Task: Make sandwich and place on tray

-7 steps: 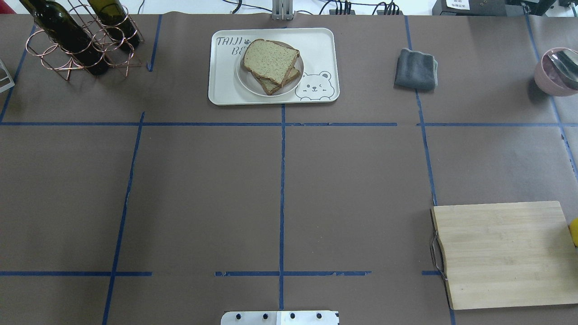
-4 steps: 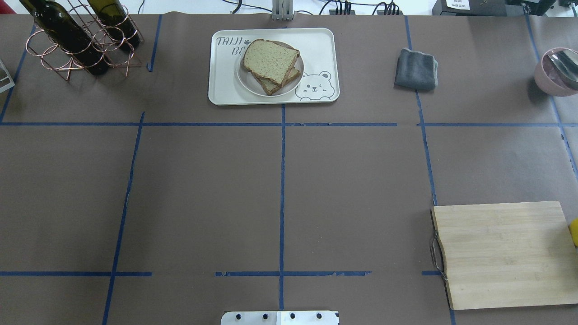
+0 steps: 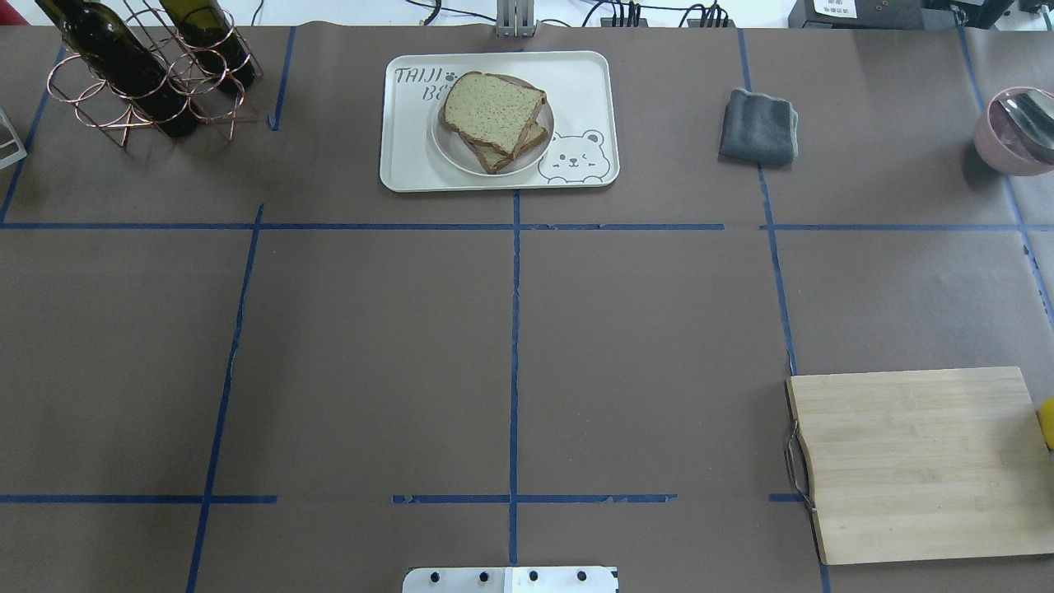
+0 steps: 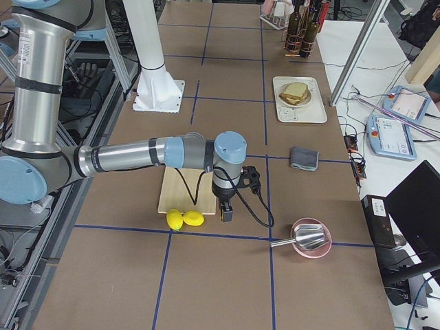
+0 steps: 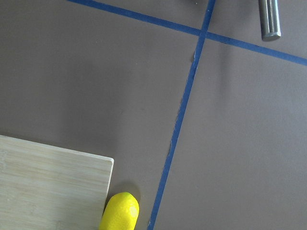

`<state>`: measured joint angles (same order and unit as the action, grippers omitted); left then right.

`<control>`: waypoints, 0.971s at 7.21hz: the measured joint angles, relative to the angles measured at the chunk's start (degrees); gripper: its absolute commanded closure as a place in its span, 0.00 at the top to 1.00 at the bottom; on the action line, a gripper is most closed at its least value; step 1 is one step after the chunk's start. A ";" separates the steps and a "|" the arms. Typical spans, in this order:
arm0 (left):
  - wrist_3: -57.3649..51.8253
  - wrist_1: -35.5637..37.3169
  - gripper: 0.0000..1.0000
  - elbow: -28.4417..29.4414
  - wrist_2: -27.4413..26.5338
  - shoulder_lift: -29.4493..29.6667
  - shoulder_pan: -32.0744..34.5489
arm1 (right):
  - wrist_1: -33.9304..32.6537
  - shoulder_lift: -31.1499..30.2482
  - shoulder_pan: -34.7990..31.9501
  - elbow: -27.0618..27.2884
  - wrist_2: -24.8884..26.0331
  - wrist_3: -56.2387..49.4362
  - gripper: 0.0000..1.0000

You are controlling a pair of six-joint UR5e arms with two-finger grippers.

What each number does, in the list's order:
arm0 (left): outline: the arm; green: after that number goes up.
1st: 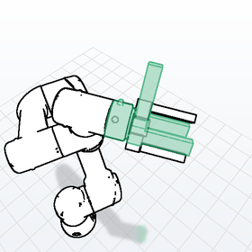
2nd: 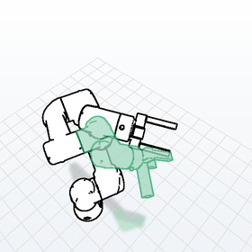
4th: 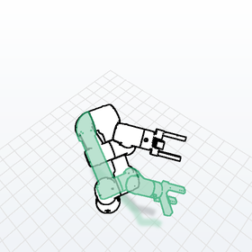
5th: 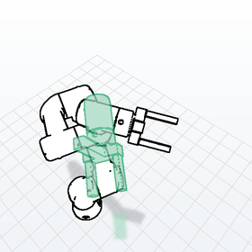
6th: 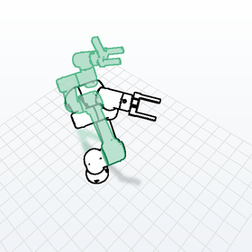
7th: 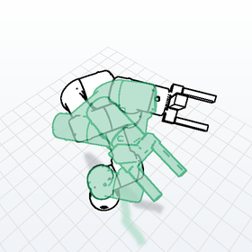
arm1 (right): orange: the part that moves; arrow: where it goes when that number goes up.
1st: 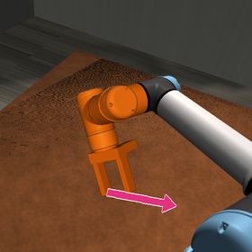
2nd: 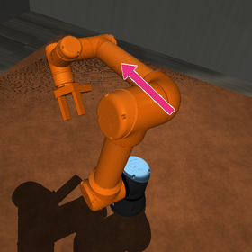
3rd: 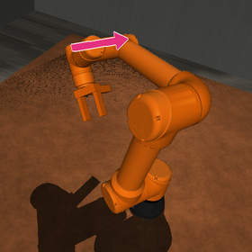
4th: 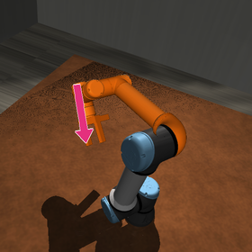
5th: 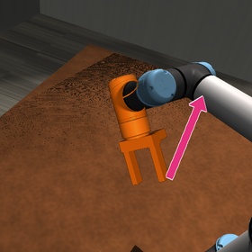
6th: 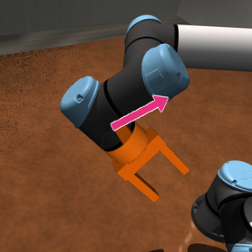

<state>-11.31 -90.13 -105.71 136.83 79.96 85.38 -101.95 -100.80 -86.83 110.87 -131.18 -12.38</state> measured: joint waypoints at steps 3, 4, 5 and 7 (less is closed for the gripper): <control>-0.78 0.25 1.00 -1.03 -0.23 -0.82 0.90 | -0.07 -0.13 0.00 -0.21 -0.86 0.40 1.00; -0.90 1.23 1.00 -0.76 -0.29 -0.61 1.21 | -0.08 -0.12 0.00 -0.32 -1.10 0.50 1.00; -0.96 1.82 1.00 -0.25 -0.43 -0.52 1.43 | -0.09 -0.09 0.00 -0.36 -1.21 0.61 1.00; -0.85 3.10 1.00 -0.31 -0.58 -0.76 1.79 | -0.09 0.02 0.00 -0.43 -1.22 0.70 1.00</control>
<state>-12.16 -87.02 -106.01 136.26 79.20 87.16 -102.04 -100.77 -86.83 110.44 -132.41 -11.68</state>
